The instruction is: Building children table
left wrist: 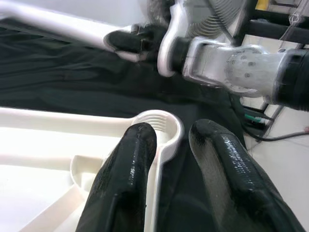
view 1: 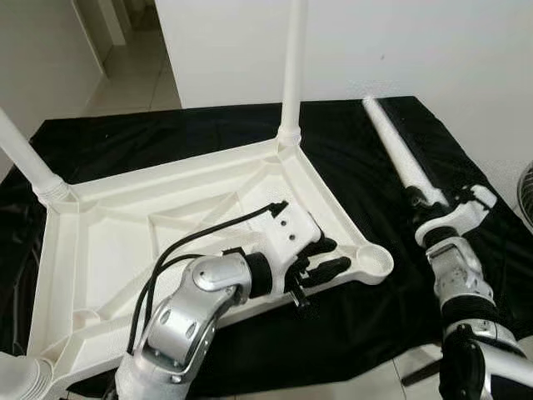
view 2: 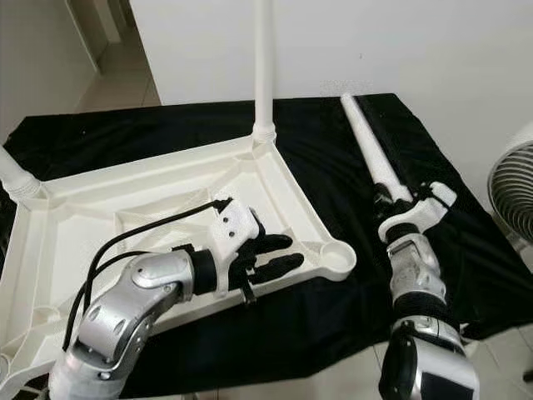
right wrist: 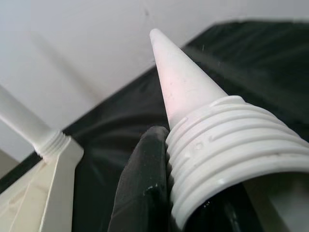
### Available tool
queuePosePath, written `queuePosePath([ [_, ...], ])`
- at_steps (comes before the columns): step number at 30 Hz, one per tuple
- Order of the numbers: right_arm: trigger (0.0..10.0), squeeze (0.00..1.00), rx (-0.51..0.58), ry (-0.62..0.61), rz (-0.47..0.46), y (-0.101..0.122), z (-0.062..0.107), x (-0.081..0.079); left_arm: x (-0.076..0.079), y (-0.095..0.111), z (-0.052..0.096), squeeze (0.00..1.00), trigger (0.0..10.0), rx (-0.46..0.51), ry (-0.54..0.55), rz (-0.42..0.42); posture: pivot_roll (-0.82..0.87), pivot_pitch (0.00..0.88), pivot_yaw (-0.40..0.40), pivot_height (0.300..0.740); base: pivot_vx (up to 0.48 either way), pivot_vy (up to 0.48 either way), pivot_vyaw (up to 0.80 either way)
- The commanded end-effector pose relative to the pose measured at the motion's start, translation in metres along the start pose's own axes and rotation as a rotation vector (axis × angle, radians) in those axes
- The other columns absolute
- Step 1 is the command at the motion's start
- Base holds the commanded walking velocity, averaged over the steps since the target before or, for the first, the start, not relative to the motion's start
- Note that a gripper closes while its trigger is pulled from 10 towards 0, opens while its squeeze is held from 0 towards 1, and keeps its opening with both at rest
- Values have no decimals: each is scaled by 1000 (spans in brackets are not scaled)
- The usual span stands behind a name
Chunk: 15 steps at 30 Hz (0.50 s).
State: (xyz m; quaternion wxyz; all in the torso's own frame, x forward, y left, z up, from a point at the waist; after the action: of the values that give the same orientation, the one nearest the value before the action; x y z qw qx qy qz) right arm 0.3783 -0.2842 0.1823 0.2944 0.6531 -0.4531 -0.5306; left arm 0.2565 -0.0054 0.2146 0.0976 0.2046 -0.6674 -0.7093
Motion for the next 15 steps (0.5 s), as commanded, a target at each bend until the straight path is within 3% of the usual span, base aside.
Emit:
queuePosePath([
  [1, 0, 0, 59, 16, -12, 7, 2, -4, -6, 1, -1, 0, 10000, 11, 40, -1, 57, 100, 53, 740, 0, 0, 0],
  [4, 431, 0, 105, 45, 15, 17, 4, -12, -9, 2, -2, 0, 10000, 21, 45, 0, 46, 95, 53, 740, 0, 0, 0],
  [5, 5098, 0, 134, 60, 41, 24, 3, -17, -11, 2, -2, 0, 10000, 27, 50, 4, 38, 93, 59, 740, 0, 0, 0],
  [6, 5098, 0, 134, 60, 41, 24, 3, -17, -11, 2, -2, 0, 10000, 27, 50, 4, 38, 93, 59, 740, 0, 0, 0],
  [7, 10000, 0, 163, 81, 77, 32, 2, -25, -14, 3, -3, 0, 10000, 35, 54, 9, 33, 90, 65, 740, 0, 0, 0],
  [9, 10000, 0, 222, 123, 133, 46, -2, -41, -18, 6, -5, 0, 10000, 48, 61, 13, 28, 85, 72, 740, 0, 0, 0],
  [10, 10000, 0, 222, 123, 133, 46, -2, -41, -18, 6, -5, 0, 10000, 48, 61, 13, 28, 85, 72, 740, 0, 0, 0],
  [12, 10000, 0, 298, 215, 185, 65, -8, -68, -25, 14, -9, 0, 10000, 77, 70, 23, 18, 77, 78, 740, 0, 0, 0],
  [15, 10000, 0, 323, 247, 204, 71, -9, -78, -27, 17, -11, 0, 10000, 88, 72, 27, 18, 77, 78, 740, 0, 0, 0],
])
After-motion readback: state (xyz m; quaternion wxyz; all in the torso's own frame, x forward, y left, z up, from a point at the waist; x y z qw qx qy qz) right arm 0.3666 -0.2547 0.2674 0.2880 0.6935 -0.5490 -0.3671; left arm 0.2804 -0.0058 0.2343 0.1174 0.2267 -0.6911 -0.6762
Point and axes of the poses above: a point about 5 cm out from each wrist's last joint towards the gripper, its own z axis pointing back from the gripper into the wrist, its own y axis along the axis of the wrist's last joint, x = y × z, the point moved 3 cm from there along -z, pointing out of the wrist towards the gripper, and after that the axes turned 2 degrees about -z, right-handed, at the moved point
